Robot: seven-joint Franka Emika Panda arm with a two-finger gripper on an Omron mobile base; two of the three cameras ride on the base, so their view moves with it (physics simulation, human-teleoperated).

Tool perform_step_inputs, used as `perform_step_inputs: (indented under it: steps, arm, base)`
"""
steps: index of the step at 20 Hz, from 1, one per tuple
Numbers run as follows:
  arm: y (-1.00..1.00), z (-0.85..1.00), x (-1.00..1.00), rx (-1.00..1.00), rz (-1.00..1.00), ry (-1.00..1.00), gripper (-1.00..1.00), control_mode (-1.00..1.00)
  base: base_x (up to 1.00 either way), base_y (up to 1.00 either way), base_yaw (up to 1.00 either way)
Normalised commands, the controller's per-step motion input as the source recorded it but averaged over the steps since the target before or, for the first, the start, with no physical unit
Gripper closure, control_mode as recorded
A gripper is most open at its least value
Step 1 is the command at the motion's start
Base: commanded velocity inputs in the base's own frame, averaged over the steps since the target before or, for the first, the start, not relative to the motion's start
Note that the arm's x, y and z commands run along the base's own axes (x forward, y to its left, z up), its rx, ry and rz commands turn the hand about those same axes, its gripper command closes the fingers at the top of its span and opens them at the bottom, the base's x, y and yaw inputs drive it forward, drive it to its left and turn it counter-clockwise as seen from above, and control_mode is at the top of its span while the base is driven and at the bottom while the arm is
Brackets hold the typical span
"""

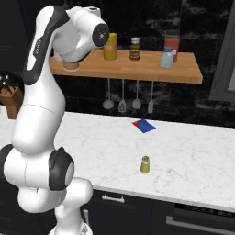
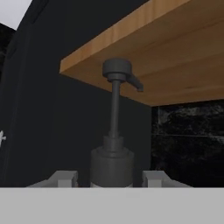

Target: Put the shaker and condiment bottle from the counter next to their counterparts in the cabinet.

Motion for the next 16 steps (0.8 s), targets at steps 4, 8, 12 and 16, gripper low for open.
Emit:
perform_step_inputs:
  steps: [4, 8, 12, 16]
  arm:
    - [0.11, 0.00, 0.30, 0.02, -0.02, 0.00, 1.00, -1.00]
    - [0.06, -0.04, 0.30, 0.00, 0.00, -0.02, 1.00, -1.00]
    - [0.11, -0.02, 0.35, 0.00, 0.00, -0.04, 1.00, -1.00]
    - [0.00, -0.03, 0.33, 0.00, 0.00, -0.02, 1.00, -1.00]
  base:
    - [0.00, 0.00, 0.00]
    - [0.00, 0.00, 0.00]
    - [0.00, 0.00, 0.00]
    - [0.00, 0.00, 0.00]
